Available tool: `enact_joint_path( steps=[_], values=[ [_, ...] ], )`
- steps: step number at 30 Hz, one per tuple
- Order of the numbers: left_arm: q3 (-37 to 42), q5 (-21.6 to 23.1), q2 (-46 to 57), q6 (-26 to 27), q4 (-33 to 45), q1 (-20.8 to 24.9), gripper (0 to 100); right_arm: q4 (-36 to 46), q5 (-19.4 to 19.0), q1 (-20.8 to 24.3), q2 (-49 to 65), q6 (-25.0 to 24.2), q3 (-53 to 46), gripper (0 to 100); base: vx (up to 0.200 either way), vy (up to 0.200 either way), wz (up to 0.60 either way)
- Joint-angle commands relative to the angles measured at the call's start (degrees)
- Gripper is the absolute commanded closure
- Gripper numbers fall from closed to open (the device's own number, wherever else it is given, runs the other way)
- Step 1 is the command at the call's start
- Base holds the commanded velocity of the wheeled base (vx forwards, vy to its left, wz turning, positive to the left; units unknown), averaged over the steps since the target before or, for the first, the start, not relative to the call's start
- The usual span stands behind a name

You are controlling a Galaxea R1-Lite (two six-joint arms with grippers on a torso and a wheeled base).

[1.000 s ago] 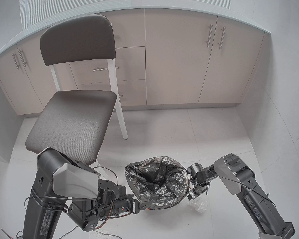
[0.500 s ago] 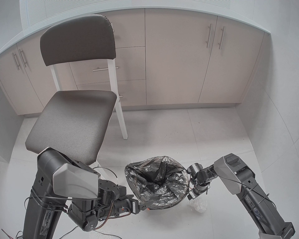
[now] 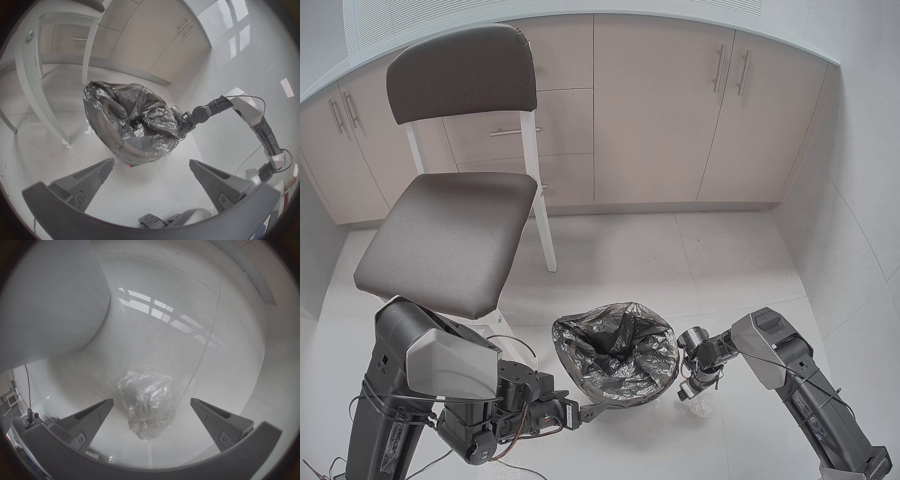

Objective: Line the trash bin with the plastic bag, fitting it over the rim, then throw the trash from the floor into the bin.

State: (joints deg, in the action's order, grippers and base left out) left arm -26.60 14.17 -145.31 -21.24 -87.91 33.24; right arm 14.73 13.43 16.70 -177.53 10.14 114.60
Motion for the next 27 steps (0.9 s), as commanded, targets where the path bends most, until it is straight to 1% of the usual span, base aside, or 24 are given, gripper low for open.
enact_joint_path(
  steps=[1, 2, 7, 9, 13, 18, 27],
  values=[
    [0.0, -0.1, -0.2, 0.1, 0.0, 0.1, 0, 0.0, -0.1, -0.4, -0.1, 0.1, 0.0, 0, -0.2, 0.0, 0.0],
    [0.0, -0.1, -0.2, 0.1, 0.0, 0.1, 0, 0.0, -0.1, -0.4, -0.1, 0.1, 0.0, 0, -0.2, 0.0, 0.0],
    [-0.1, -0.2, -0.3, 0.1, -0.1, 0.1, 0, -0.8, -0.3, -1.1, -0.1, 0.8, 0.0, 0, 0.0, 0.0, 0.0],
    [-0.1, -0.2, -0.3, 0.1, 0.0, 0.1, 0, -3.4, -1.6, -1.8, -0.1, 2.2, 0.0, 0, 0.0, 0.0, 0.0],
    [0.0, -0.2, -0.3, 0.1, -0.1, 0.1, 0, -5.8, -3.8, -2.1, -0.1, 2.3, 0.0, 0, 0.0, 0.0, 0.0],
    [0.0, -0.2, -0.2, 0.1, 0.0, 0.1, 0, -5.8, -3.7, -2.6, -0.1, 3.1, 0.0, 0, 0.0, 0.0, 0.0],
    [0.0, -0.2, -0.2, 0.1, -0.1, 0.1, 0, -5.5, -3.9, -2.6, -0.1, 3.1, 0.0, 0, 0.0, 0.0, 0.0]
  ],
)
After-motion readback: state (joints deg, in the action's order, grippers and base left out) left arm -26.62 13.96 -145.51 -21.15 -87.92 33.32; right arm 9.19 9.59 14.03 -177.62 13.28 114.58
